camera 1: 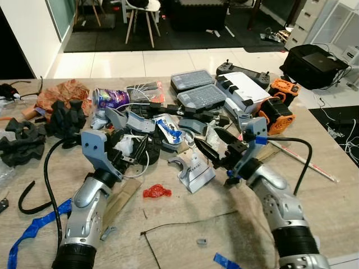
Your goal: Picking trash to rubbish bin
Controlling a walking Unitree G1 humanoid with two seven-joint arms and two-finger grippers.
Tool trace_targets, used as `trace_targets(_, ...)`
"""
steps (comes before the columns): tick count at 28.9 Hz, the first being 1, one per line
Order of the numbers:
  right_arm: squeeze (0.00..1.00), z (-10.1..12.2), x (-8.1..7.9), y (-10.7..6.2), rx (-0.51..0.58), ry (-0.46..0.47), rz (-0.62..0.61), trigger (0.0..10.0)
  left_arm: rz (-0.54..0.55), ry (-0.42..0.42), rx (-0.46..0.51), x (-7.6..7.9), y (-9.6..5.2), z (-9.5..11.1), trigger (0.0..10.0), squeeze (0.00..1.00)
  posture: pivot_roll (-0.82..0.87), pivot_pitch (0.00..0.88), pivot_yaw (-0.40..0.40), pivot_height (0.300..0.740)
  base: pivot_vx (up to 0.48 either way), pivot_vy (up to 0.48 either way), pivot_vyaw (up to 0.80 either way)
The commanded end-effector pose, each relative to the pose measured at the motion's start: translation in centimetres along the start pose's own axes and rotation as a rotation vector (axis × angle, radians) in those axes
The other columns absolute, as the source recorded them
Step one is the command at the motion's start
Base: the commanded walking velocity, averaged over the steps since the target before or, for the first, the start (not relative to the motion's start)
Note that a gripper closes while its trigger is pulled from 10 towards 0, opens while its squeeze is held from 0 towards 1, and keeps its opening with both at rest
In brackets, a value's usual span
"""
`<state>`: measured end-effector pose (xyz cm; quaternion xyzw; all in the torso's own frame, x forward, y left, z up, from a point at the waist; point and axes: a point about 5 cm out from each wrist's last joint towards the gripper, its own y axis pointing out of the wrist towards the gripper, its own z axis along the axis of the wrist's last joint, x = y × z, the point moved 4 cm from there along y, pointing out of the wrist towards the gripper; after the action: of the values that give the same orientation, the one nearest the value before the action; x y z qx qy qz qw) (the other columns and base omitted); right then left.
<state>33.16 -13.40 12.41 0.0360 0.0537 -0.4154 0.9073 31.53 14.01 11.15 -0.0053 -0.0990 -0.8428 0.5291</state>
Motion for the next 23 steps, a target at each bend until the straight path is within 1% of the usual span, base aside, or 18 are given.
trace_targets(1,0.00,-0.6,0.1,-0.3,-0.040,0.015,0.014,10.0,-0.014,0.038,-0.030,-0.2,-0.4,-0.5,10.0,0.00,-0.01,0.000,-0.011,0.740,0.000,0.000,0.00)
trace_targets(3,0.00,-0.9,0.3,-0.7,-0.078,0.005,0.034,10.0,-0.050,0.088,-0.061,-0.1,-0.7,-0.8,10.0,0.00,-0.01,0.000,-0.011,0.740,0.000,0.000,0.00)
trace_targets(5,0.00,-1.4,0.7,-1.2,-0.129,-0.004,0.045,10.0,-0.109,0.174,-0.119,-0.1,-1.2,-1.3,10.0,0.00,-0.01,0.000,-0.011,0.740,0.000,0.000,0.00)
trace_targets(6,0.00,-1.6,1.0,-1.5,-0.151,-0.006,0.041,10.0,-0.128,0.224,-0.157,-0.4,-1.5,-1.5,10.0,0.00,-0.01,0.000,-0.011,0.740,0.000,0.000,0.00)
trace_targets(7,0.00,-1.8,1.2,-1.6,-0.166,-0.006,0.038,10.0,-0.139,0.257,-0.183,-0.7,-1.7,-1.6,10.0,0.00,-0.01,0.000,-0.011,0.740,0.000,0.000,0.00)
trace_targets(8,0.00,-1.8,1.3,-1.7,-0.173,-0.006,0.036,10.0,-0.142,0.274,-0.197,-0.9,-1.8,-1.7,10.0,0.00,-0.01,0.000,-0.011,0.740,0.000,0.000,0.00)
trace_targets(10,0.00,-1.8,2.3,-1.9,-0.187,-0.010,0.003,10.0,-0.151,0.339,-0.230,-1.6,-2.0,-1.3,10.0,0.00,-0.01,0.000,-0.011,0.740,0.000,0.000,0.00)
trace_targets(12,0.00,-1.9,3.0,-2.0,-0.204,-0.012,-0.025,10.0,-0.157,0.380,-0.247,-2.0,-2.1,-1.1,10.0,0.00,-0.01,0.000,-0.011,0.740,0.000,0.000,0.00)
trace_targets(13,0.00,-2.0,3.7,-2.1,-0.210,0.030,-0.037,10.0,-0.182,0.397,-0.267,-2.1,-2.5,-1.1,10.0,0.00,0.00,0.000,-0.006,0.740,0.000,0.000,0.00)
trace_targets(14,0.00,-2.0,3.7,-2.1,-0.210,0.030,-0.037,10.0,-0.182,0.397,-0.267,-2.1,-2.5,-1.1,10.0,0.00,0.00,0.000,-0.006,0.740,0.000,0.000,0.00)
trace_targets(15,0.00,-2.1,4.2,-2.1,-0.203,0.062,-0.046,10.0,-0.206,0.398,-0.279,-2.0,-2.9,-1.1,10.0,0.00,0.00,0.000,-0.004,0.740,0.000,0.000,0.00)
trace_targets(18,0.00,-1.8,4.6,-2.0,-0.175,0.093,-0.046,10.0,-0.235,0.384,-0.290,-1.9,-3.4,-1.0,10.0,0.00,0.00,0.000,-0.004,0.740,0.000,0.000,0.00)
trace_targets(19,0.00,-1.4,4.9,-1.7,-0.136,0.123,-0.048,10.0,-0.247,0.368,-0.290,-1.8,-3.7,-0.8,10.0,0.00,0.01,0.000,-0.003,0.740,0.000,0.000,0.00)
trace_targets(21,0.00,-1.2,5.2,-1.5,-0.117,0.144,-0.053,10.0,-0.256,0.361,-0.290,-1.8,-3.8,-0.6,10.0,0.00,0.01,0.000,-0.003,0.740,0.000,0.000,0.00)
trace_targets(23,0.00,-1.2,5.5,-1.2,-0.104,0.191,-0.052,10.0,-0.265,0.364,-0.292,-1.7,-3.9,-0.5,10.0,0.00,0.02,0.000,-0.009,0.740,0.000,0.000,0.00)
